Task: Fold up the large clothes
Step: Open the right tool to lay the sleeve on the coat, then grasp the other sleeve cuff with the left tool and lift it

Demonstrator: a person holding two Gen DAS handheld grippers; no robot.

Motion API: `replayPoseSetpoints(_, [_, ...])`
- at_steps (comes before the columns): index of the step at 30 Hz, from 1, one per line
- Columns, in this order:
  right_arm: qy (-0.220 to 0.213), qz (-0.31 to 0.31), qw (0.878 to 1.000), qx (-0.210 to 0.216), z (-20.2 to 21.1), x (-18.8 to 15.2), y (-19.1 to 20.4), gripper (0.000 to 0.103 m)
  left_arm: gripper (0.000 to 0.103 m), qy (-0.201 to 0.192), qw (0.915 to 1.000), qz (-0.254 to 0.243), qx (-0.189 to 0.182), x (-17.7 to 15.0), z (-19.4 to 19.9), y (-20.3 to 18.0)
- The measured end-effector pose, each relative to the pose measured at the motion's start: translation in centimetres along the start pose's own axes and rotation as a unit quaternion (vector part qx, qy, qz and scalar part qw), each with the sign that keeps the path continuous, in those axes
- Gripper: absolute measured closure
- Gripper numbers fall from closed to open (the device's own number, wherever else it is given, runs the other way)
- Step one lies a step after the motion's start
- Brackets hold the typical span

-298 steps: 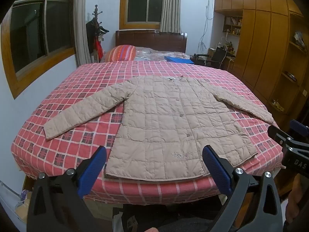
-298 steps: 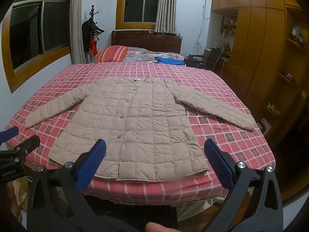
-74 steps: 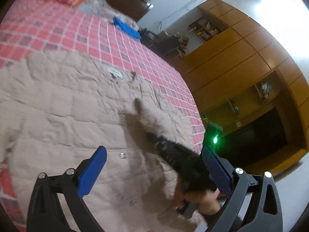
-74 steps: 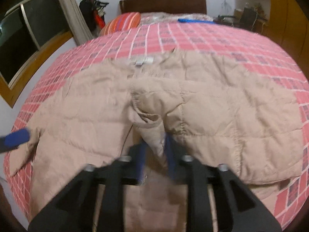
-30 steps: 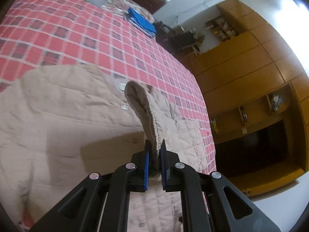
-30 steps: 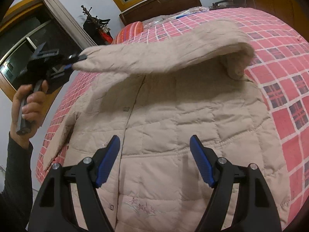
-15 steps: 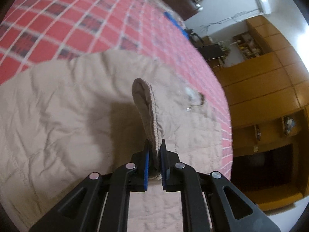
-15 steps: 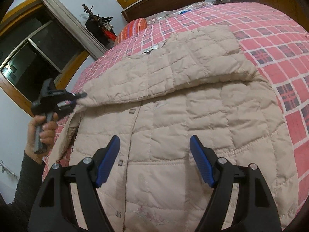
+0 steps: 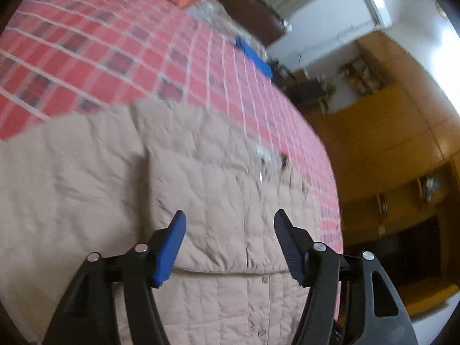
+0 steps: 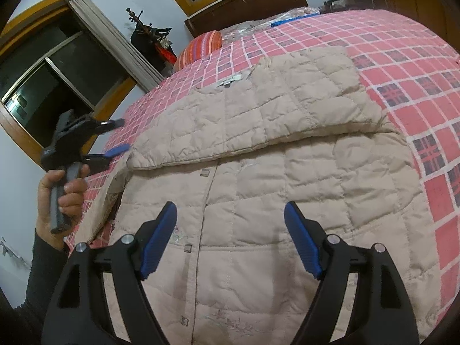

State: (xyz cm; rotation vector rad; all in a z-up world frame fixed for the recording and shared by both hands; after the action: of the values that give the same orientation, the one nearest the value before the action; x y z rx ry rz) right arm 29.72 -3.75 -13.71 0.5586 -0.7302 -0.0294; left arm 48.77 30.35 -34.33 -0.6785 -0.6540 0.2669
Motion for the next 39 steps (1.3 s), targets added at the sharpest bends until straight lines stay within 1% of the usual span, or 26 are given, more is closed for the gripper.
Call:
replayPoseSetpoints(1, [0.003, 0.002, 1.000, 0.001, -0.1, -0.1, 0.2, 0.026, 0.040, 0.006, 0.9999, -0.002, 0.013, -0.1, -0.8, 0.4])
replayPoseSetpoints(2, [0.004, 0.005, 1.000, 0.002, -0.1, 0.0, 0.5, 0.026, 0.040, 0.011, 0.9993, -0.001, 0.035, -0.2, -1.7, 1.2])
replayPoseSetpoints(3, [0.004, 0.009, 1.000, 0.002, -0.1, 0.0, 0.7, 0.026, 0.045, 0.011, 0.9989, 0.006, 0.046, -0.2, -2.2, 2.0])
replayPoseSetpoints(4, [0.003, 0.015, 1.000, 0.002, 0.0, 0.2, 1.0, 0.026, 0.050, 0.013, 0.9990, 0.014, 0.042, -0.3, -2.2, 2.6])
replayPoseSetpoints(7, [-0.002, 0.025, 1.000, 0.005, 0.3, 0.7, 1.7, 0.026, 0.050, 0.004, 0.9995, 0.023, 0.022, -0.3, -0.5, 3.4])
replayPoseSetpoints(8, [-0.004, 0.026, 1.000, 0.008, 0.3, 0.9, 1.9, 0.025, 0.048, -0.002, 0.9996, 0.023, 0.017, -0.2, 0.4, 3.5])
replayPoseSetpoints(10, [-0.003, 0.027, 1.000, 0.013, 0.1, 1.1, 2.3, 0.025, 0.033, -0.026, 0.9993, 0.023, 0.014, -0.2, 2.9, 3.6])
replayPoseSetpoints(12, [0.002, 0.030, 0.999, 0.022, -0.2, 1.0, 2.9, 0.025, 0.027, -0.053, 0.9980, 0.033, 0.007, -0.6, 6.3, 4.7])
replayPoseSetpoints(14, [0.008, 0.041, 0.999, 0.033, -0.5, 0.9, 3.9, 0.025, 0.024, -0.086, 0.9945, 0.059, 0.004, -1.9, 10.2, 7.0])
replayPoseSetpoints(15, [0.010, 0.047, 0.998, 0.038, -0.6, 0.8, 4.5, 0.025, 0.021, -0.101, 0.9922, 0.072, 0.009, -2.5, 12.0, 8.3])
replayPoseSetpoints(17, [0.014, 0.060, 0.997, 0.053, -0.8, 0.8, 5.7, 0.024, 0.021, -0.129, 0.9858, 0.104, 0.023, -4.2, 15.7, 11.5])
replayPoseSetpoints(18, [0.015, 0.065, 0.996, 0.059, -0.8, 0.8, 6.2, 0.023, 0.021, -0.146, 0.9807, 0.126, 0.032, -5.5, 18.0, 13.6])
replayPoseSetpoints(20, [0.017, 0.077, 0.994, 0.070, -1.0, 0.7, 7.2, 0.022, 0.021, -0.177, 0.9680, 0.167, 0.060, -8.4, 22.7, 17.4])
replayPoseSetpoints(22, [0.023, 0.088, 0.993, 0.080, -1.5, 0.6, 8.3, 0.022, 0.021, -0.199, 0.9573, 0.193, 0.081, -10.9, 26.7, 20.5])
replayPoseSetpoints(25, [0.032, 0.098, 0.990, 0.093, -2.2, 0.4, 9.6, 0.022, 0.021, -0.215, 0.9409, 0.235, 0.114, -14.3, 30.7, 24.0])
replayPoseSetpoints(27, [0.036, 0.104, 0.989, 0.100, -2.5, 0.2, 10.5, 0.022, 0.021, -0.227, 0.9297, 0.261, 0.126, -15.8, 32.6, 26.2])
replayPoseSetpoints(28, [0.038, 0.106, 0.988, 0.104, -2.6, 0.0, 11.0, 0.022, 0.021, -0.230, 0.9259, 0.270, 0.129, -16.2, 33.1, 26.8])
replayPoseSetpoints(29, [0.040, 0.108, 0.988, 0.106, -2.6, -0.1, 11.3, 0.022, 0.021, -0.231, 0.9240, 0.275, 0.132, -16.5, 33.5, 27.2])
replayPoseSetpoints(31, [0.041, 0.114, 0.987, 0.108, -2.5, -0.3, 11.8, 0.022, 0.021, -0.228, 0.9182, 0.288, 0.147, -16.8, 33.6, 28.0])
replayPoseSetpoints(32, [0.041, 0.116, 0.986, 0.108, -2.4, -0.4, 12.0, 0.021, 0.021, -0.221, 0.9172, 0.292, 0.158, -16.8, 33.2, 28.1])
replayPoseSetpoints(35, [0.038, 0.113, 0.987, 0.107, -2.1, -0.3, 12.1, 0.021, 0.021, -0.214, 0.9184, 0.293, 0.157, -15.9, 32.2, 29.0])
replayPoseSetpoints(37, [0.035, 0.112, 0.988, 0.105, -2.0, -0.2, 12.0, 0.021, 0.021, -0.217, 0.9171, 0.290, 0.166, -15.5, 31.6, 29.6])
replayPoseSetpoints(39, [0.031, 0.111, 0.988, 0.101, -1.6, -0.1, 11.7, 0.021, 0.024, -0.232, 0.9127, 0.289, 0.171, -15.1, 31.6, 29.9])
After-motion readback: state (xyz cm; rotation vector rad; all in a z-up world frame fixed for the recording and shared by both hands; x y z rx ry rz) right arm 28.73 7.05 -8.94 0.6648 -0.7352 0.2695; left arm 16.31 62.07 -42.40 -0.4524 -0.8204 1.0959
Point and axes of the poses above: each gripper's, at about its wrist camera, not at the fingertips, and z roughly against the way its jaws point, y to its left, x to its top, the point moved 1 cm from there along -z, roughly the way its jaws point, and after that the axes turned 8 degrees about -y, right-handed, at the moved point
